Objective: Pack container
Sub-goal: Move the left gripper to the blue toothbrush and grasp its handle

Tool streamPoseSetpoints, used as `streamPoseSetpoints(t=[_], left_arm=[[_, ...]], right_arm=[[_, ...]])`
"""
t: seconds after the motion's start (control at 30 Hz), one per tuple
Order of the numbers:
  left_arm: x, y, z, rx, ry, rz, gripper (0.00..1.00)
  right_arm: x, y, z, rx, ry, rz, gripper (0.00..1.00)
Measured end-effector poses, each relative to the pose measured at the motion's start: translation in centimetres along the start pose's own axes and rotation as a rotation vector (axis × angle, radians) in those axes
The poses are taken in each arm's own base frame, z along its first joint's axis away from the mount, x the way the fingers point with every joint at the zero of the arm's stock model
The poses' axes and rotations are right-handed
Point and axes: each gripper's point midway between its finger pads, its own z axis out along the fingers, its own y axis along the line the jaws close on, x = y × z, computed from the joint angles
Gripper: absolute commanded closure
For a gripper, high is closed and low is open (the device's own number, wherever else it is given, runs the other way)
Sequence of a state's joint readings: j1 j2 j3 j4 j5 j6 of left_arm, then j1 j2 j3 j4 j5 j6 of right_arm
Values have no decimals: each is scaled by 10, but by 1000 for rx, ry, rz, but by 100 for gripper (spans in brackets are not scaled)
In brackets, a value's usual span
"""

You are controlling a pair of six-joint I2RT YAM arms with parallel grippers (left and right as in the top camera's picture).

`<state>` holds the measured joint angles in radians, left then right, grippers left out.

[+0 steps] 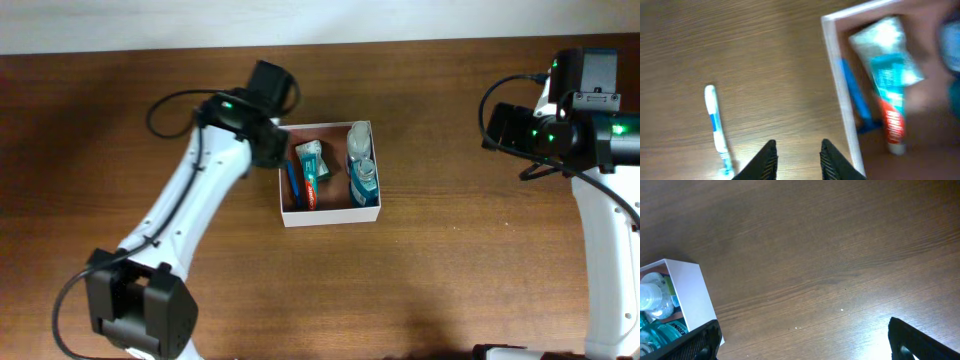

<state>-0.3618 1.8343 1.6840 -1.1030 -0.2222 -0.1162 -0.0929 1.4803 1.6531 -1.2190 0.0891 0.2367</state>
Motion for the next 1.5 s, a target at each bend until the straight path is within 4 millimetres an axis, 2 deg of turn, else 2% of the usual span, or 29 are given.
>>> streamPoseSetpoints(t=[0.17, 0.3, 0.4, 0.47, 0.57, 0.8, 1.0, 1.23, 1.5], left_arm=[[3, 64, 11, -44, 28, -128, 61], [10, 106, 18, -50, 45, -234, 59], [16, 133, 25, -63, 45, -299, 54], [24, 143, 35, -65, 55, -311, 49], [37, 145, 52, -57, 78, -302, 39], [63, 130, 95, -34, 95, -253, 33], [79, 123, 122, -32, 78, -223, 33], [103, 126, 139, -35, 104, -220, 33], [118, 134, 146, -43, 118, -248, 31]], right_arm=[[0, 0, 0, 0, 0, 0, 1], [0, 0, 0, 0, 0, 0, 2], [0, 0, 0, 0, 0, 0, 2], [0, 0, 0, 0, 0, 0, 2], [0, 0, 0, 0, 0, 0, 2], [0, 0, 0, 0, 0, -1, 2], [0, 0, 0, 0, 0, 0, 2], [0, 0, 0, 0, 0, -1, 2], [0, 0, 0, 0, 0, -1, 2]])
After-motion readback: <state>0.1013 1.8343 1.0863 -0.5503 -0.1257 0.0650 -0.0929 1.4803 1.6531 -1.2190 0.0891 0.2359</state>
